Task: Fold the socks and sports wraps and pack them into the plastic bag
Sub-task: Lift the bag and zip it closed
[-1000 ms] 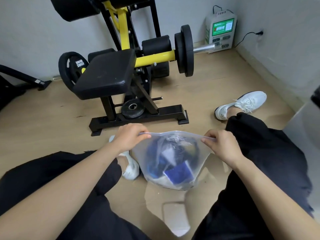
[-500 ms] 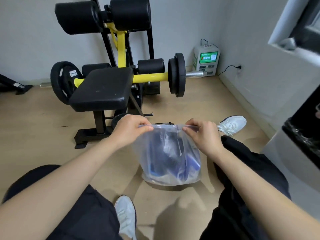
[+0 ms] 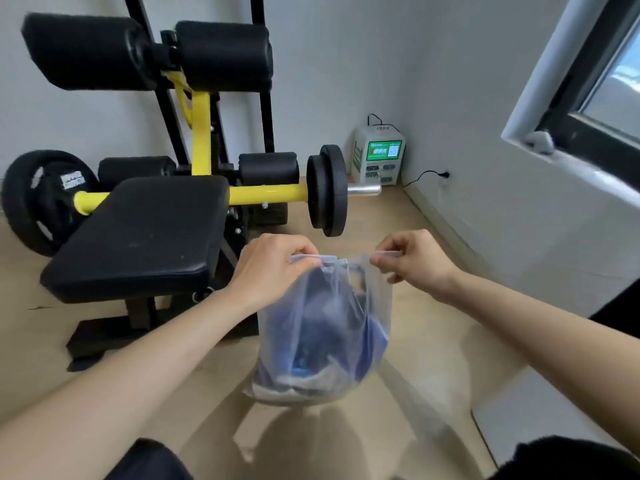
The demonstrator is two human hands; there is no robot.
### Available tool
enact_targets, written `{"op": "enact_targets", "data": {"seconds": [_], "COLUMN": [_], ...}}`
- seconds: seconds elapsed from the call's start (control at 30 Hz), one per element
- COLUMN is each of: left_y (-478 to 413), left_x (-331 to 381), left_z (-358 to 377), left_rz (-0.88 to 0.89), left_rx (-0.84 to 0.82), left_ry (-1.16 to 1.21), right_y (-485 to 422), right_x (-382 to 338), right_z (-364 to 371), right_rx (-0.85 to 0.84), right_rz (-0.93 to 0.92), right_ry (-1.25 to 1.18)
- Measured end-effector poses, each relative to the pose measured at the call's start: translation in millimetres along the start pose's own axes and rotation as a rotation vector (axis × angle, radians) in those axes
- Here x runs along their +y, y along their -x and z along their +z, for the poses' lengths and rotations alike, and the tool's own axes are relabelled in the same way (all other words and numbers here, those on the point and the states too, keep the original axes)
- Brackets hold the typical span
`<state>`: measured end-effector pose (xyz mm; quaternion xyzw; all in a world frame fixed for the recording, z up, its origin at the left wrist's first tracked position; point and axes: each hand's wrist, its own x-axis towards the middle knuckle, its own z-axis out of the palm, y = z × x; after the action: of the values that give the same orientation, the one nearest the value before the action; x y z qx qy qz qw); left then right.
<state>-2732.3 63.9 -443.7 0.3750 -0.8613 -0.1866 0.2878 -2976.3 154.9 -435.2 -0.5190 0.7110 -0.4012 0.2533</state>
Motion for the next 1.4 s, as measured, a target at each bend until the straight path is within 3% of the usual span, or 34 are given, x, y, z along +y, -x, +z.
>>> {"op": "enact_targets", "data": {"seconds": [0.17, 0.3, 0.63, 0.8, 1.07, 1.4], "left_y": [-31.3, -55.2, -119.3, -152.7, -232.6, -360.9], "left_x": [-17.5, -13.4, 94.1, 154.5, 240.1, 248.6], "left_z": [40.7, 53.2, -4.8, -77.6, -182.6, -181.5], "left_rz": [-0.022, -0.152, -0.439, -0.494, -0.591, -0.549], "left_rx": [-0.095, -0.149, -0.283, -0.332, -0.419, -0.313], "left_ry": [0.069, 0.121, 0.159, 0.165, 0.035, 0.093], "right_y": [-28.2, -44.8, -49.9, -52.7, -94.8, -210.3], "right_x": [47.6, 52.6, -38.0, -110.6, -218.6, -259.7], "right_z": [11.3, 4.8, -108.9, -207.3, -343.3, -420.1], "right_rx": [0.036, 0.078, 0.237, 0.277, 0.155, 0.095], "right_rz": [0.114, 0.263, 0.579, 0.605, 0.469, 0.371], "right_ry": [-0.208, -0.347, -0.426, -0.282, -0.107, 0.098]}}
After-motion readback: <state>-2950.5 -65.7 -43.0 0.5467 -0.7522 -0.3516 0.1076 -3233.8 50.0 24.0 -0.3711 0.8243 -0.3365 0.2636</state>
